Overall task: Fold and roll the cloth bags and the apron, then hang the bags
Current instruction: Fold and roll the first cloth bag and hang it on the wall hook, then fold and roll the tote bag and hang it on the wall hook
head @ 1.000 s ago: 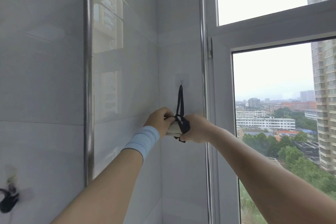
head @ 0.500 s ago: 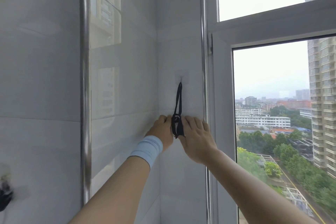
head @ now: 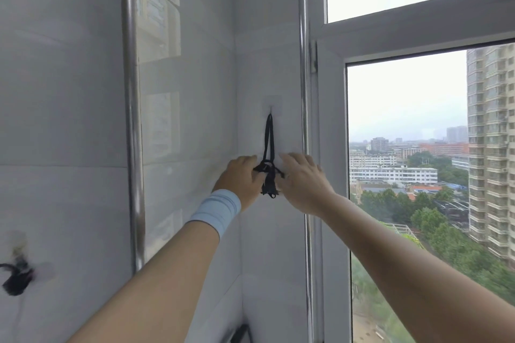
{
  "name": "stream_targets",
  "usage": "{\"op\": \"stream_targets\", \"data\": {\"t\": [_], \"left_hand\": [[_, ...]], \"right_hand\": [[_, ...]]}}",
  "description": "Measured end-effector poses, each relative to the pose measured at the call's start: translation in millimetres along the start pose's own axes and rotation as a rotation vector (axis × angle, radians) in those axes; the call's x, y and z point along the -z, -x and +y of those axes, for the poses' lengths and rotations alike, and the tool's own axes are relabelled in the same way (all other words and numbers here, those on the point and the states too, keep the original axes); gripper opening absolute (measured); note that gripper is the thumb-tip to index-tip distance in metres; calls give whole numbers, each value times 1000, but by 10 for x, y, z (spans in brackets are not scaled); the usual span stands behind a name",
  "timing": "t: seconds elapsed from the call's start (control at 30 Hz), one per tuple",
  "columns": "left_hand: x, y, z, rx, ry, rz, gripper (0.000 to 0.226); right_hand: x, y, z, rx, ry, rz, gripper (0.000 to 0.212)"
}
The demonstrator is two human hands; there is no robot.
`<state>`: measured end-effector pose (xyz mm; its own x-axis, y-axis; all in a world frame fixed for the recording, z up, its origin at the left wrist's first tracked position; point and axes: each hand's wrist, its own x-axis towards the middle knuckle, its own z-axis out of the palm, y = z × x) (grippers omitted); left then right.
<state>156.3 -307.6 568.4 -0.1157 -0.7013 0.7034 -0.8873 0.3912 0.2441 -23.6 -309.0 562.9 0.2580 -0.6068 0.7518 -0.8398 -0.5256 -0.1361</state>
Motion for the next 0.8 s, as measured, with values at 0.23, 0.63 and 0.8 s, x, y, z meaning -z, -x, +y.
{"op": "stream_targets", "data": {"t": [0.23, 0.63, 0.8], "left_hand": [[-172, 562, 402, -100, 76, 158, 16], [-1983, 2930, 975, 142, 162, -543, 17], [-2720, 4084, 1123, 248, 149, -909, 24]], "right_hand": [[211, 647, 88, -23, -127, 105, 29], [-714, 3612, 867, -393, -216, -543, 25], [-1174, 5129, 1102, -507, -175, -886, 32]]}}
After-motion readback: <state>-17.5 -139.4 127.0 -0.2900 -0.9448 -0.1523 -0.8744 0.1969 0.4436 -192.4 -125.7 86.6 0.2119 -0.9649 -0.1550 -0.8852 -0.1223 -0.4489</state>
